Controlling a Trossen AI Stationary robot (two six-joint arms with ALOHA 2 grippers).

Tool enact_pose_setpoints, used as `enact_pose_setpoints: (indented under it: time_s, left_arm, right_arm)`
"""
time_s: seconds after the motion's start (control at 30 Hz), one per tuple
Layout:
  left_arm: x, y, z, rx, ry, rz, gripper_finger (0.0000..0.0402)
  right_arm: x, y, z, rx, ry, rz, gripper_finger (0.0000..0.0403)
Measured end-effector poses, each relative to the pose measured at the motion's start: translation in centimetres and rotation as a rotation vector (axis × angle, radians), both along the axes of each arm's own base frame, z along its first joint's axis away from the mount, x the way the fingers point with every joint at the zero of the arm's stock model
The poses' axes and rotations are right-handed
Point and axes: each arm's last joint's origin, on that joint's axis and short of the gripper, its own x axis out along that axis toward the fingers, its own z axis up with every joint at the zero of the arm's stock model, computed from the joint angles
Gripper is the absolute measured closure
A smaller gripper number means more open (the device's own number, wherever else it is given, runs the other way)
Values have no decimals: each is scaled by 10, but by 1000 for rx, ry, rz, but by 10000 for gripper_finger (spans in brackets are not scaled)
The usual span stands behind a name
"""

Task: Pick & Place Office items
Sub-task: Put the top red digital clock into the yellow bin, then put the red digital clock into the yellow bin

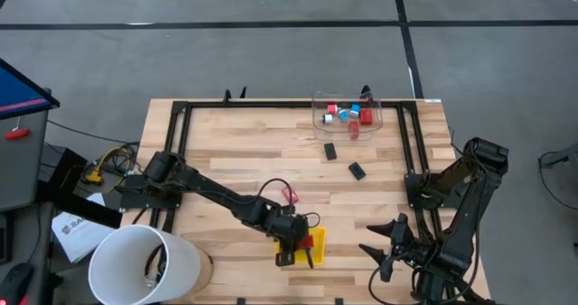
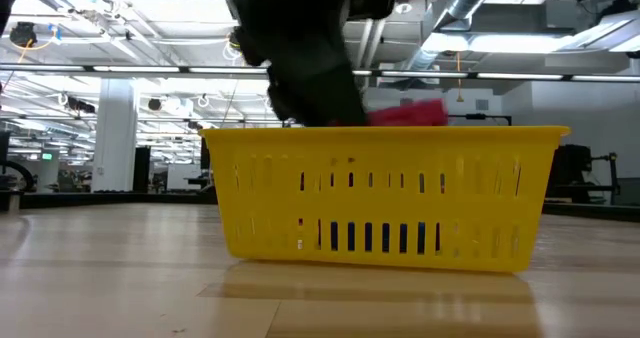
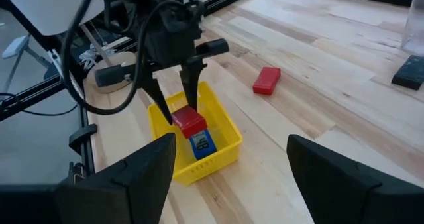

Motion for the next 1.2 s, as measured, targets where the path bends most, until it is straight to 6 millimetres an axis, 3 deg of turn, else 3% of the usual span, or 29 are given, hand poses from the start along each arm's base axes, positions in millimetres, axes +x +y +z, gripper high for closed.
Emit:
enact_pose_setpoints:
  time_s: [0.27,0.53,0.73,0.93,1.2]
  left_arm:
    - [-1,1,-6,29,24,-26,254]
    - [0,1,-5,42,15,-48,193]
    - [1,1,-5,48,-1,-63,183]
    - [-5,11,21,143,-71,-37,194]
    - [-29,57,60,476,-5,-158,193]
  right_arm:
    - [1,0,0,2,-1,-4,122]
    - [1,0,0,-6,2,0,122]
    - [1,0,0,-6,2,0,122]
    - [1,0,0,-6,2,0,122]
    - [1,0,0,-5,2,1,122]
